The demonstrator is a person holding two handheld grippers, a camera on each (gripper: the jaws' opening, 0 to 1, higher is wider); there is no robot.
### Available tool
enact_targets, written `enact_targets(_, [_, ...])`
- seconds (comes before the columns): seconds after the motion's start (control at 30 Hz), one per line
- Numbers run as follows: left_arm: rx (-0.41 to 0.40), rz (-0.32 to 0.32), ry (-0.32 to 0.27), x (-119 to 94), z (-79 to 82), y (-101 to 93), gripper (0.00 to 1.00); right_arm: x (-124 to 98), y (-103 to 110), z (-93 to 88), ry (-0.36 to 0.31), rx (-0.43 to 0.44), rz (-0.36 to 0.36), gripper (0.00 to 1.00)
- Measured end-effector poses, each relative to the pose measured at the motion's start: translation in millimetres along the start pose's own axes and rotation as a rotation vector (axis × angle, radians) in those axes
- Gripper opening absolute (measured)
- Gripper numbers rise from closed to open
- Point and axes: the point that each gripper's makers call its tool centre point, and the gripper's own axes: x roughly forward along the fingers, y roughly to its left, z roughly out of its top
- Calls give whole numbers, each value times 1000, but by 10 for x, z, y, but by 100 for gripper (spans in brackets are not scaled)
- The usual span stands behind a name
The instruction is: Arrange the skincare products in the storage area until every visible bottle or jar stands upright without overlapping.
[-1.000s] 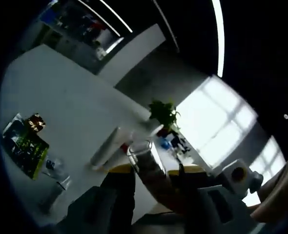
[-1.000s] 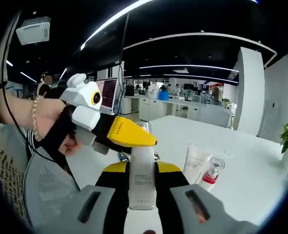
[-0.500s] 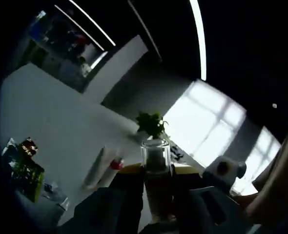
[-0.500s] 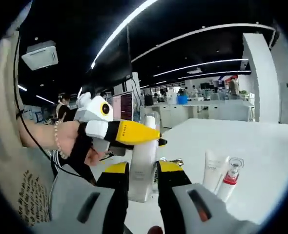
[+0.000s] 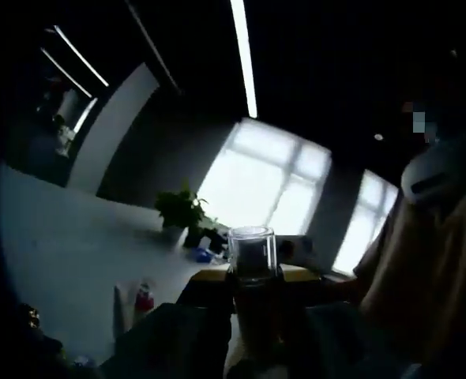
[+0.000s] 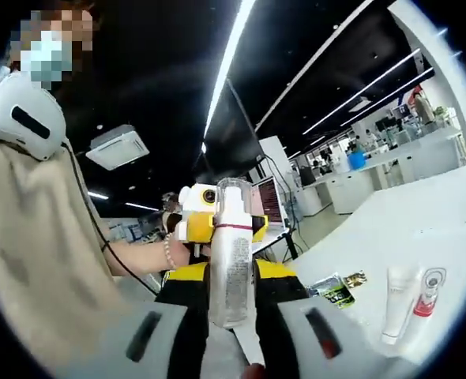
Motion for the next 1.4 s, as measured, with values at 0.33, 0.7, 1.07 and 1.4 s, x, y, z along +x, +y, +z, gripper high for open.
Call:
enact_targets(0.33, [-6, -156, -4, 75, 15, -259, 18, -2, 219, 46, 14, 57, 151, 23])
enact_targets(0.7, [36, -33, -13, 113, 62, -31, 18, 28, -48, 82, 16, -66, -54, 19])
enact_targets(1.07, [2, 497, 116, 101, -363, 730, 24, -175, -748, -188, 112, -198, -569, 19])
enact_targets(1.4, [129, 653, 128, 36, -280, 697, 18, -93, -723, -121, 167, -418, -702, 19])
